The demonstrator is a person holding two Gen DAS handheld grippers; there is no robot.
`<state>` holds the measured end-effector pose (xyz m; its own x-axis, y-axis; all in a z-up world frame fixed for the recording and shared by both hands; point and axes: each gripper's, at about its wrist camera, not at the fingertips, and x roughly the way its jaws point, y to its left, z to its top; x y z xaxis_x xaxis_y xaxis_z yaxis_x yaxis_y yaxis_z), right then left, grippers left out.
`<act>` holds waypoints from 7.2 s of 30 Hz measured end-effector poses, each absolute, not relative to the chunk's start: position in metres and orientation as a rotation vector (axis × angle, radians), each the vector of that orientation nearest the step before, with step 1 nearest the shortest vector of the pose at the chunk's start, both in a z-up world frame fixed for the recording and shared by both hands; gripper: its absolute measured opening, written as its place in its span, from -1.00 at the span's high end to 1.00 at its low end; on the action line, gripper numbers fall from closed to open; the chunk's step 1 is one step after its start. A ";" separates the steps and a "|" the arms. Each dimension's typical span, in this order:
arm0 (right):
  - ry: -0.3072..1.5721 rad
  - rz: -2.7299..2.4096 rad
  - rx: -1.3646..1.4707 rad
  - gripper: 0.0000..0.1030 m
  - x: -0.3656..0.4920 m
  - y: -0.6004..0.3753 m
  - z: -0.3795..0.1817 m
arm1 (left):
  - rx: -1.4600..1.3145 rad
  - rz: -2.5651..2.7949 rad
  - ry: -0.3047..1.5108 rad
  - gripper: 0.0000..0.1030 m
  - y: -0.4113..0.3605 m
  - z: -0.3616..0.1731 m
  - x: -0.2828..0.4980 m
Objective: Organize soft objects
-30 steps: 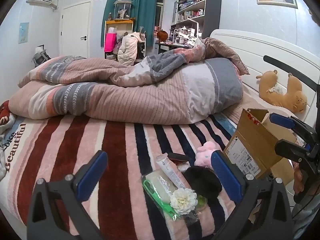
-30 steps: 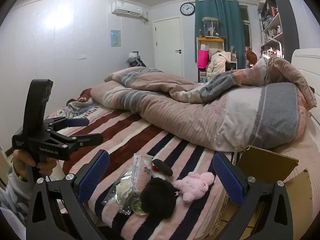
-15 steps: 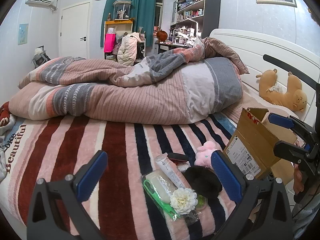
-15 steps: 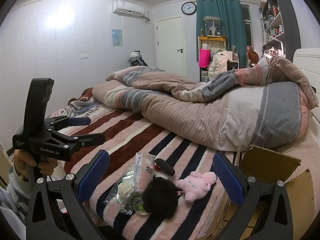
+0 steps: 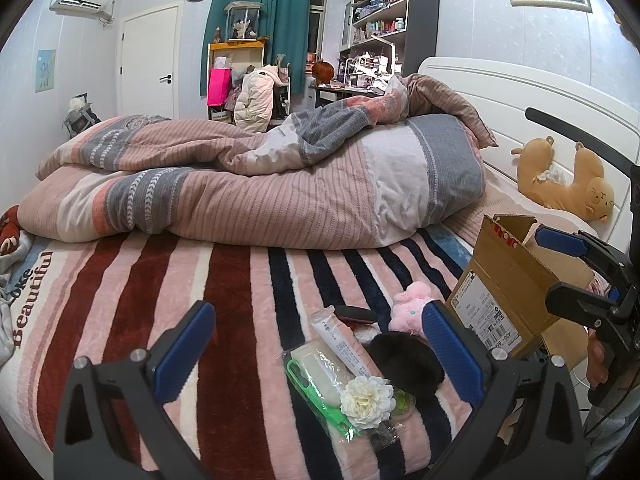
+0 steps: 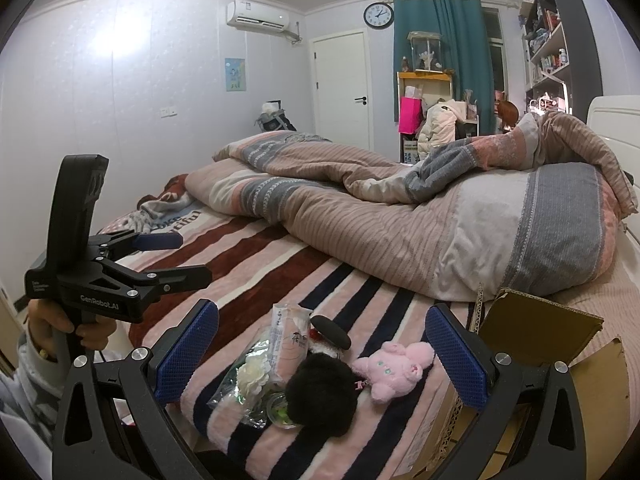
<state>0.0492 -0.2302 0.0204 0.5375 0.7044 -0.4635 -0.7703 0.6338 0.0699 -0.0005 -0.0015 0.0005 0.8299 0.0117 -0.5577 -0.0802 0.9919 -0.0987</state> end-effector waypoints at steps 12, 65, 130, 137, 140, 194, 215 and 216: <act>0.484 0.882 -0.149 -1.00 0.052 -0.231 0.020 | -0.119 0.048 0.589 -0.99 -0.002 0.001 -0.001; 0.856 0.951 -0.306 -0.08 0.049 -0.104 -0.070 | -0.193 0.020 0.639 -0.99 0.100 -0.064 0.000; 0.661 0.827 -0.262 0.64 0.041 -0.180 -0.019 | -0.270 -0.241 0.853 0.86 0.000 -0.093 0.080; 0.601 0.828 -0.226 0.64 0.036 -0.184 0.009 | -0.253 -0.244 0.753 0.87 0.007 -0.046 0.056; 0.566 0.822 -0.207 0.64 0.033 -0.194 0.024 | -0.226 -0.247 0.716 0.88 0.001 -0.022 0.048; 0.686 0.523 -0.192 0.01 0.085 -0.353 -0.007 | 0.080 -0.413 0.776 -0.25 -0.203 0.058 0.128; 0.617 0.826 -0.255 0.01 0.035 -0.226 0.028 | -0.027 -0.189 0.696 -0.25 -0.036 0.037 0.055; 0.638 0.844 -0.261 0.01 0.034 -0.214 0.022 | -0.040 -0.184 0.704 -0.25 -0.027 0.030 0.053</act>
